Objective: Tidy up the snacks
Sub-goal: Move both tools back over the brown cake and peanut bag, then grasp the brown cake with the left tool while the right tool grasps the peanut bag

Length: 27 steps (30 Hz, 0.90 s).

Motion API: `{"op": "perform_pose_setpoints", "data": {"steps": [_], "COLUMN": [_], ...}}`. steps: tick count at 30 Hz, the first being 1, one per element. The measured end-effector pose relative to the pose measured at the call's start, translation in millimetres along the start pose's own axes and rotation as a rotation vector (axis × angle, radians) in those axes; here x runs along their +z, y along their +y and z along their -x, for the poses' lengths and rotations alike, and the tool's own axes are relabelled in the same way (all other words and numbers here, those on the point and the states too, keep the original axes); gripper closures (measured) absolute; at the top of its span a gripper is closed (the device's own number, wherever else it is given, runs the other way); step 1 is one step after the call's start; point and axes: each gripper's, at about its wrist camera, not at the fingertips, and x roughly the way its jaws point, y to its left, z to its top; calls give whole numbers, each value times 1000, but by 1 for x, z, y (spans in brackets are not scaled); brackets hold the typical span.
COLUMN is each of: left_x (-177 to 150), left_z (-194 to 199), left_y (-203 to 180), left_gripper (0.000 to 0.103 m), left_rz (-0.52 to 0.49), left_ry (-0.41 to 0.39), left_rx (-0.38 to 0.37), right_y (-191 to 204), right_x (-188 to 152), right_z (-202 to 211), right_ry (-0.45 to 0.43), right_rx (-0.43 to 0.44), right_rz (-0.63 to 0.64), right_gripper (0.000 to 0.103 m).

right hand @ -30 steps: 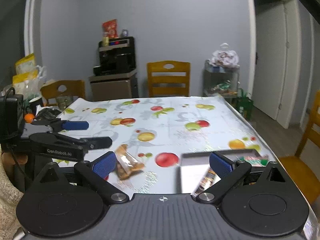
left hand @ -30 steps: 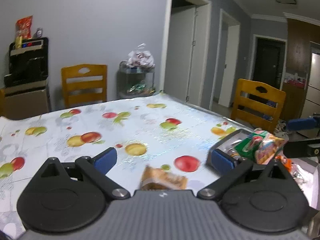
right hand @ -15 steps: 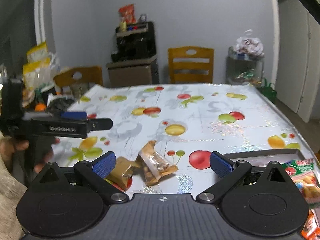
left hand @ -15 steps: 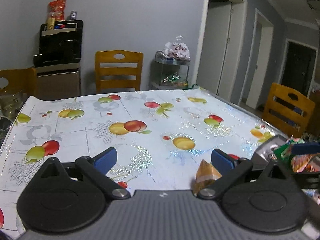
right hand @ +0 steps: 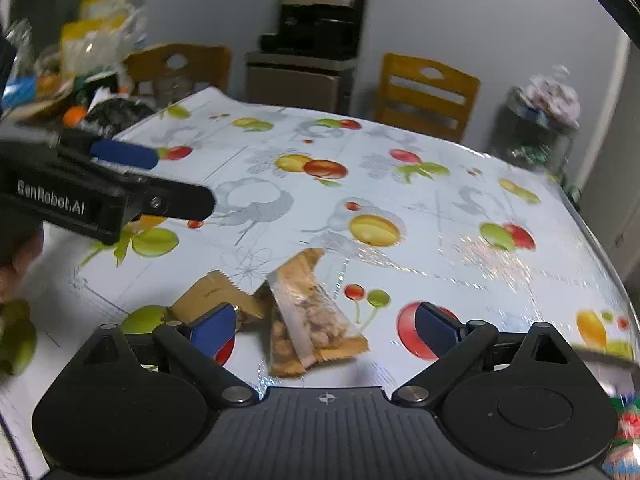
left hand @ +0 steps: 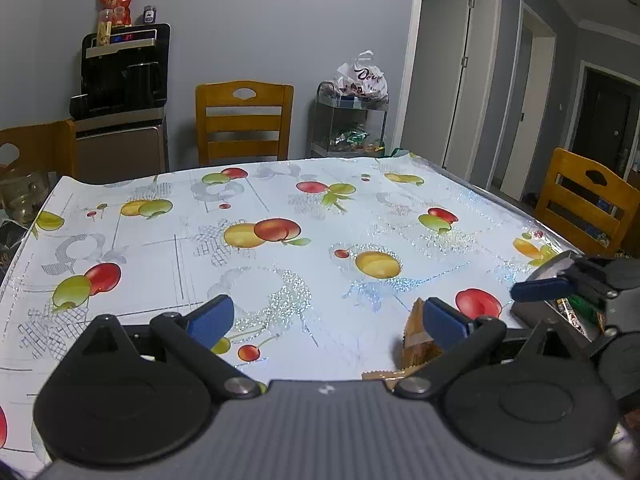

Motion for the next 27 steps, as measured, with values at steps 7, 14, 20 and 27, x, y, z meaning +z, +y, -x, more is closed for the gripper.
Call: {"op": "perform_pose_setpoints", "data": {"steps": [7,14,20,27], "left_x": [-2,-3,-6,-11], "left_z": [-5,-8,-14,-20], "left_y": [1,4,3,-6], "left_gripper": [1,1,1,1], "left_rz": [11,40,43,16], "left_ry": [20,45,94,155], "left_rx": [-15,-68,-95,-141], "right_y": [11,13,8,-16], "right_x": [3,0,-2,-6], "right_z": [-16,-29,-34,-24], "right_ry": [-30,13,49,131], "right_rx": [-40,11,40,-22], "right_rz": [126,127,25,-144], "right_gripper": [12,35,58,63]}}
